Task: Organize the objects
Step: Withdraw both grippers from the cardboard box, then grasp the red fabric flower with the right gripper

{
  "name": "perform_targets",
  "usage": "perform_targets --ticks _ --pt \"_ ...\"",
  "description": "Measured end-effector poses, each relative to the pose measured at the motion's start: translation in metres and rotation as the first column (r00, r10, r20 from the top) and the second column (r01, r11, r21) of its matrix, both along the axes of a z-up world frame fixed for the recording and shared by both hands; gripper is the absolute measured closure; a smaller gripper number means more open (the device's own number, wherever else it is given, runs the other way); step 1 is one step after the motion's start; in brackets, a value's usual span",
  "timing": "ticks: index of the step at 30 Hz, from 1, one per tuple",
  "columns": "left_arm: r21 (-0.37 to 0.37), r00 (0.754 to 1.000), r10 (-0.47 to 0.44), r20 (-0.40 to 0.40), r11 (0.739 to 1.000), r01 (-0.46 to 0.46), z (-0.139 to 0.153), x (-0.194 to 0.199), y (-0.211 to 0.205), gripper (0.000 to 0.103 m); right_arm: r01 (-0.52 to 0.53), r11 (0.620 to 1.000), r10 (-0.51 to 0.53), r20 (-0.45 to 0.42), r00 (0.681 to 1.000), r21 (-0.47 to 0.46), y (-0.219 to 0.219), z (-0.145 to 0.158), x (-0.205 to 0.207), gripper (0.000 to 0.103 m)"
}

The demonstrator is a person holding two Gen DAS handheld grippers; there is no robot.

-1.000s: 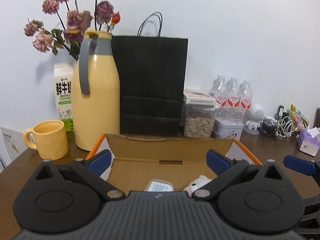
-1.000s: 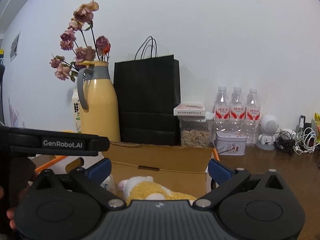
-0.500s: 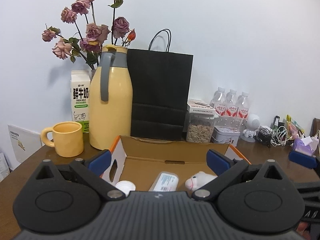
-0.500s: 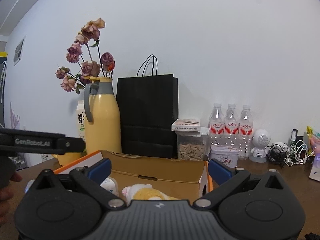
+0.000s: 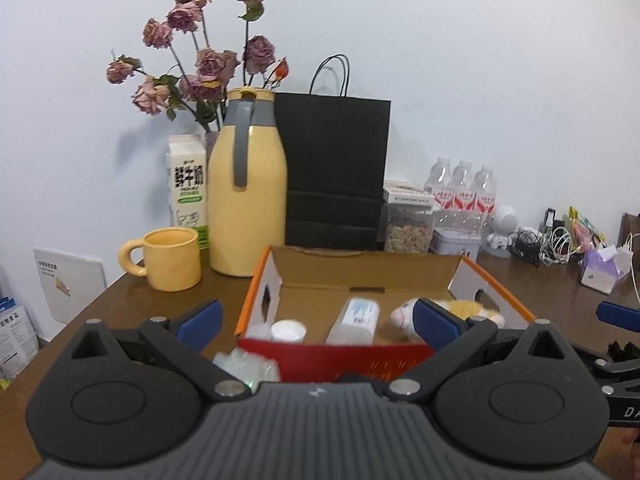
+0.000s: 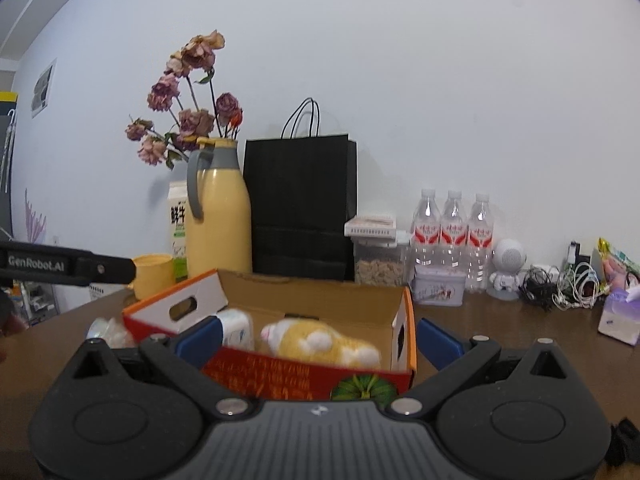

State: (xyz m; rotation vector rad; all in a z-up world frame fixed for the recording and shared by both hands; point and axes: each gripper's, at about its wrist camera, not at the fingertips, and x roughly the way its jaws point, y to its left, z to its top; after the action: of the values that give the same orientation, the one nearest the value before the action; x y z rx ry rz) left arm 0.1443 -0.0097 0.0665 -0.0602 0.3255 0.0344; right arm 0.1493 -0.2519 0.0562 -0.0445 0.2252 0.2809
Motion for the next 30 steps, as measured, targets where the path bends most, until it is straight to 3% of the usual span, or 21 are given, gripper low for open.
perform_targets --ticks 12,20,28,30 --pt "0.022 0.998 0.004 -0.069 1.000 -0.003 -0.021 -0.032 0.021 0.000 -0.021 0.997 0.012 -0.130 0.991 -0.069 -0.004 -0.034 -0.027 0.000" --pt "0.024 0.994 0.035 -0.108 0.999 -0.033 -0.032 -0.039 0.038 0.000 -0.012 0.993 -0.009 -0.183 0.983 -0.114 0.006 -0.045 -0.015 0.002" --pt "0.004 0.990 0.075 -0.124 0.997 -0.075 -0.037 -0.043 0.056 0.000 -0.048 0.986 0.010 -0.234 0.972 -0.157 0.023 -0.051 0.025 0.034" --pt "0.001 0.988 0.082 -0.128 0.997 -0.082 -0.038 -0.043 0.059 0.000 -0.057 0.985 0.016 -0.240 0.971 -0.165 0.027 -0.053 0.032 0.037"
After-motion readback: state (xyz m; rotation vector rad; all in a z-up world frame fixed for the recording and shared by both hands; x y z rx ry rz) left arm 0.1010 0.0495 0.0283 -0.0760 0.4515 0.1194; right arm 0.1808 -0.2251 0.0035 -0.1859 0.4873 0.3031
